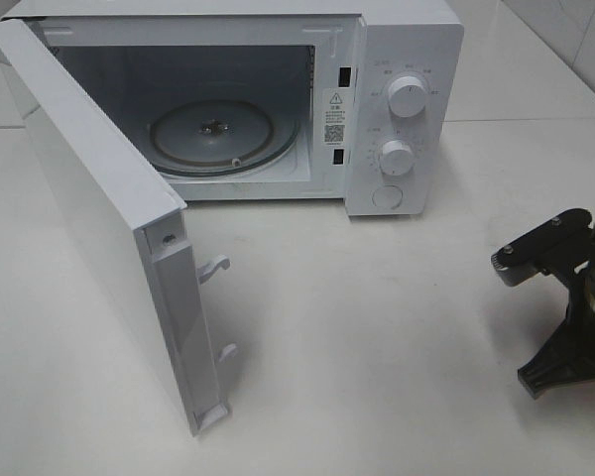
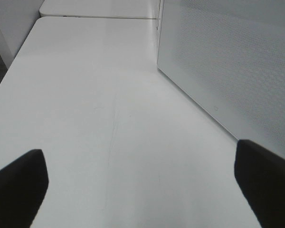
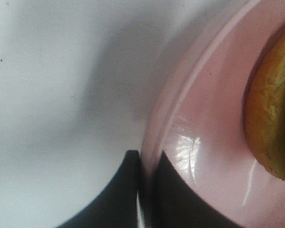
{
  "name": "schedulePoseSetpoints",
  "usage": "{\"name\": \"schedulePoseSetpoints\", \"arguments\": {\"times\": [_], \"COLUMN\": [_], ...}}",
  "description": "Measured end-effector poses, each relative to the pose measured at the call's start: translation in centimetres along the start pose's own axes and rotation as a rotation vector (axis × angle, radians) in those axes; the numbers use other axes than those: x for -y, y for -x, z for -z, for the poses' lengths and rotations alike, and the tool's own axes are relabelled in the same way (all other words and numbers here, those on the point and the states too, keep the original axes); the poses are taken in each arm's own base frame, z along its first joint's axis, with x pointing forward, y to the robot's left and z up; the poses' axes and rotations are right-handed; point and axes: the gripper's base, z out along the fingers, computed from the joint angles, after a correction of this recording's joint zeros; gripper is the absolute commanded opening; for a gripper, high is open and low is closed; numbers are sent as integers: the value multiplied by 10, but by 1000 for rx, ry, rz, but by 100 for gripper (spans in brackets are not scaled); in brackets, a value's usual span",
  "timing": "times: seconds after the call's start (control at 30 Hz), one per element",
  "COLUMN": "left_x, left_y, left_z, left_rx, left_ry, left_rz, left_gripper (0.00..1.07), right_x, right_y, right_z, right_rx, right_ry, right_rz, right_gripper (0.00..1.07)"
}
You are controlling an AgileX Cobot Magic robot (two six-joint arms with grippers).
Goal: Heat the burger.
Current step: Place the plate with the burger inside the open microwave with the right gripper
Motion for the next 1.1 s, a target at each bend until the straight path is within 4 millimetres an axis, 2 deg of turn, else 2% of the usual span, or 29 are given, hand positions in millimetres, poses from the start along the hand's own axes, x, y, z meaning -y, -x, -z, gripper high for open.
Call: {"name": "schedulePoseSetpoints", "arguments": {"times": [0.37, 0.67, 1.1], "left_x": [0, 0, 0], "left_y": [0, 0, 0], "left_z": [0, 0, 0], "left_rx": [0, 0, 0], "left_ry": [0, 0, 0], "left_rz": [0, 0, 0], "left_gripper": [100, 100, 100], "right_x": [14, 18, -9], "right_y": [-6, -10, -18], "right_z": [19, 28, 46], "right_rx": [41, 65, 113], "right_ry": [-28, -8, -9], "right_rz": [-40, -35, 145], "right_gripper": [0, 0, 0]}}
